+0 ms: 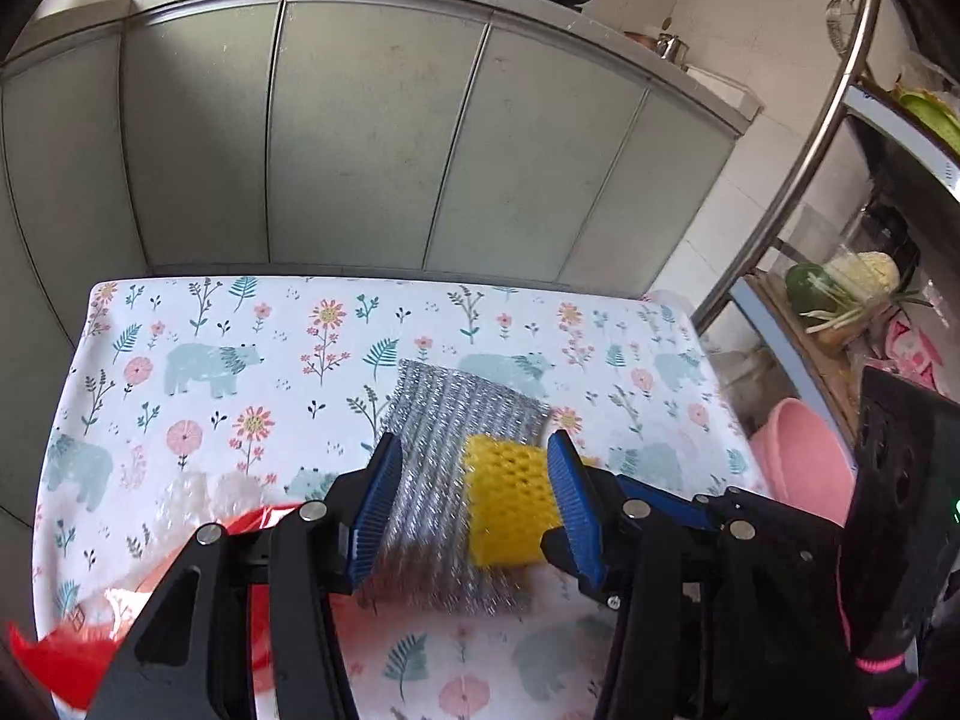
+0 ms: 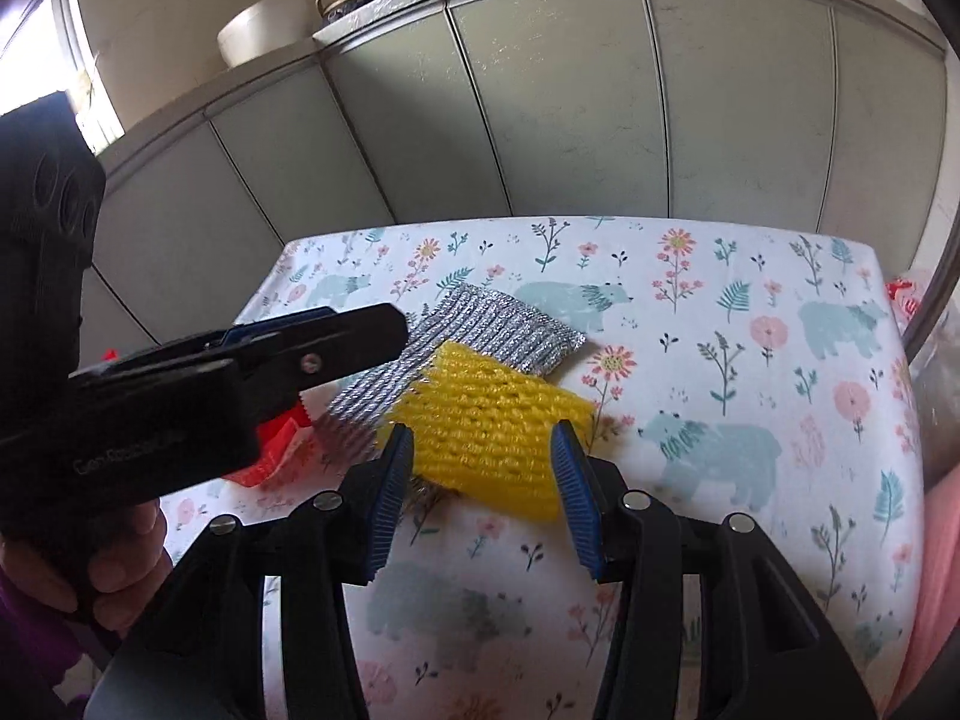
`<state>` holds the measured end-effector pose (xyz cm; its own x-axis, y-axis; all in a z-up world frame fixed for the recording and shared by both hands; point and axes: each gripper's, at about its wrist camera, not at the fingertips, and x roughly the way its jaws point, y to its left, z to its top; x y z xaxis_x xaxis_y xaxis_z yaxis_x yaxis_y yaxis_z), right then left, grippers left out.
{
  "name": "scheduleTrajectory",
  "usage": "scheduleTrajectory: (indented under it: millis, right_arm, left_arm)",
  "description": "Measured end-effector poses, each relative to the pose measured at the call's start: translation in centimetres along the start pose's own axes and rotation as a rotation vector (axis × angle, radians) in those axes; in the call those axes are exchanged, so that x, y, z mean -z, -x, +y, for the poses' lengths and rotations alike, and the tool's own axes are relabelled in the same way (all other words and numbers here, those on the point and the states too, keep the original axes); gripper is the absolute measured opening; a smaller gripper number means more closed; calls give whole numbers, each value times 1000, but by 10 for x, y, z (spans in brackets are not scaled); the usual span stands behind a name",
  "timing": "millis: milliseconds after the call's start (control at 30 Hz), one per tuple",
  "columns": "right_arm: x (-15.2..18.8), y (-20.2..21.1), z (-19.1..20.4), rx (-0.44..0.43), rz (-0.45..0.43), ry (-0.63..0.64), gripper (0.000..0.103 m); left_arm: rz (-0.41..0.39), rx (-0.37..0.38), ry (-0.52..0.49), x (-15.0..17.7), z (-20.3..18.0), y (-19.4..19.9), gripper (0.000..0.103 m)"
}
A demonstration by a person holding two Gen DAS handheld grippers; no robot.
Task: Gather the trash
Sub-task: 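Grasp the grey steel wool pad with the left tool while the right tool grasps the yellow foam net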
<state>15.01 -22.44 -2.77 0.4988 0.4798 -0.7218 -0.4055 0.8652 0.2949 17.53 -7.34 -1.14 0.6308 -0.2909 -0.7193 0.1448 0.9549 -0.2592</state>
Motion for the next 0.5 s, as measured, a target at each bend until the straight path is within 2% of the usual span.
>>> scheduleTrajectory:
  millis: [100, 200, 300, 367, 500]
  right_arm:
    - [1, -13, 2, 37, 13, 25, 49]
    - [1, -15, 6, 68, 1, 53, 49]
    - [0, -15, 2, 91, 2, 47, 49]
    - [1, -13, -5, 120, 8, 18, 49]
    - [2, -16, -12, 113, 27, -12, 49]
  left_arm:
    - [34, -58, 2, -3, 8, -22, 50]
    - [44, -134, -51, -4, 10, -35, 50]
    - [80, -137, -102, -3, 6, -42, 51]
    - [113, -167, -161, -1, 1, -48, 52]
    - [149, -196, -177, -1, -3, -56, 53]
